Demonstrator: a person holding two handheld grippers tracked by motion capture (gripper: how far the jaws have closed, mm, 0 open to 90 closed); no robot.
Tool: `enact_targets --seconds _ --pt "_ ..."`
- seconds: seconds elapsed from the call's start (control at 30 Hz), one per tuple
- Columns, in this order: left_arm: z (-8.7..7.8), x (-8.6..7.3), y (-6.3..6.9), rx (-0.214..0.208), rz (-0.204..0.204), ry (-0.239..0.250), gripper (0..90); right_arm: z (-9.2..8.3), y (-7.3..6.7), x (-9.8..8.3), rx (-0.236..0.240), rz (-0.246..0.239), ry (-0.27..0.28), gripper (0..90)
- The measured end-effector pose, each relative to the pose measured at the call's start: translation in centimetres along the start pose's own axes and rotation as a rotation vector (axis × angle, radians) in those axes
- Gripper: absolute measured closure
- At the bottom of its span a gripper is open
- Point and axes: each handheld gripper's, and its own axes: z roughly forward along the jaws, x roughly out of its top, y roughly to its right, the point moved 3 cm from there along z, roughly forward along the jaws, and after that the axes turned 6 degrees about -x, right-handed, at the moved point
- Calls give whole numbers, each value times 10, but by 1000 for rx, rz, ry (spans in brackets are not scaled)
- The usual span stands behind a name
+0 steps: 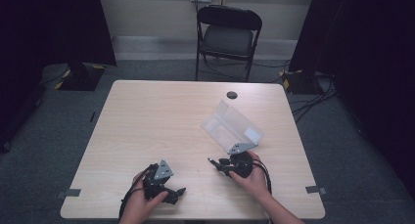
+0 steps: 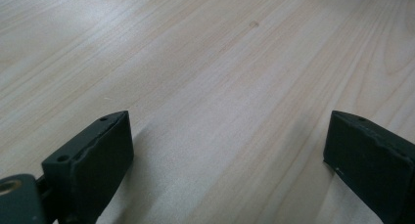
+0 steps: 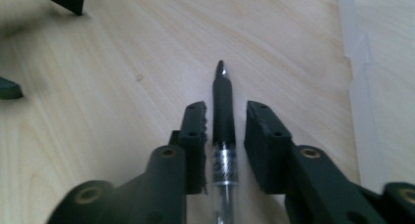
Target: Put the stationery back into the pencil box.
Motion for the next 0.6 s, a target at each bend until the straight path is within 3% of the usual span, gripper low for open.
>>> enact_targets --seconds 0.27,0.33,0.6 --pt "0 0 0 0 1 0 40 -3 -2 -3 -12 58 -3 804" --pt "0 0 0 0 1 0 40 -2 -4 -3 -24 42 2 805" --pt "0 0 0 0 1 0 40 -2 -1 1 9 57 -2 807"
